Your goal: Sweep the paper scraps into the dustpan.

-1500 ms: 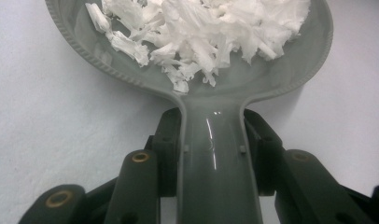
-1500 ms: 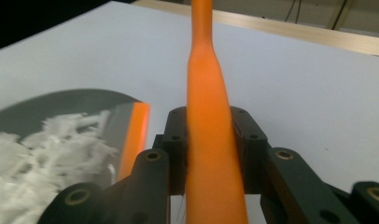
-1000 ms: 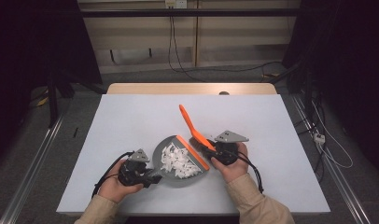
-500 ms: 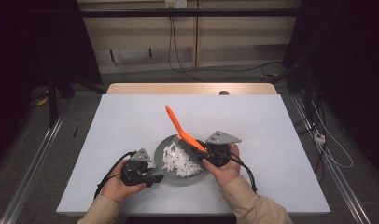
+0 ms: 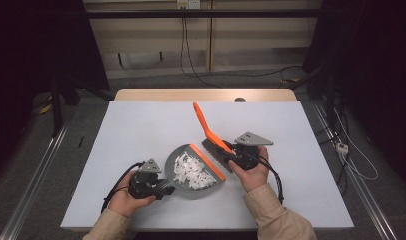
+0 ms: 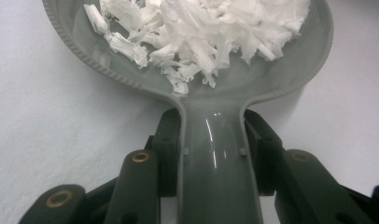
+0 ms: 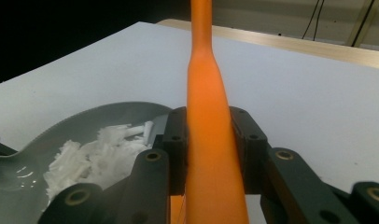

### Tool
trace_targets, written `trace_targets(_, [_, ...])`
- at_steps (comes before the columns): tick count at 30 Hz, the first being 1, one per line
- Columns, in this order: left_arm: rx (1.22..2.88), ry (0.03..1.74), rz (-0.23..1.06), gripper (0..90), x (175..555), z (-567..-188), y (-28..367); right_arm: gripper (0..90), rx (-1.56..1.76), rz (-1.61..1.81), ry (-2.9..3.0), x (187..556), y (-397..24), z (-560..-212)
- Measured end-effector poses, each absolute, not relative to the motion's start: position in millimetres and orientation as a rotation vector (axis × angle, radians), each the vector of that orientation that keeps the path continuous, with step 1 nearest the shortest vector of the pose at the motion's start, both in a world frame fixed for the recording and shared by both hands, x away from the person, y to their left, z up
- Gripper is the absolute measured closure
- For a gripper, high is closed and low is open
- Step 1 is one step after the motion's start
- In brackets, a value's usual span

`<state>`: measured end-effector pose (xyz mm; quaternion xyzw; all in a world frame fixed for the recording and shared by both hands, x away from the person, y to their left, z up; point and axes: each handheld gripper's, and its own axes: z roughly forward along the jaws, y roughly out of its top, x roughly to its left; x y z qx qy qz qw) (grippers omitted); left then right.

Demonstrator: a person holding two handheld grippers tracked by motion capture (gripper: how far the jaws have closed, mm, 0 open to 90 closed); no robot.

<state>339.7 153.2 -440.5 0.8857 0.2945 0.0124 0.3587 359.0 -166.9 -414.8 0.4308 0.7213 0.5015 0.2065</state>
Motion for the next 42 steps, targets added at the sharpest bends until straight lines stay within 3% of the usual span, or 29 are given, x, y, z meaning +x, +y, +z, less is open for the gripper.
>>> trace_targets(42, [2.136,0.952,0.127,62.9,351,-423,199,71.3,1.273,1.341,1.933,360,-213,-412])
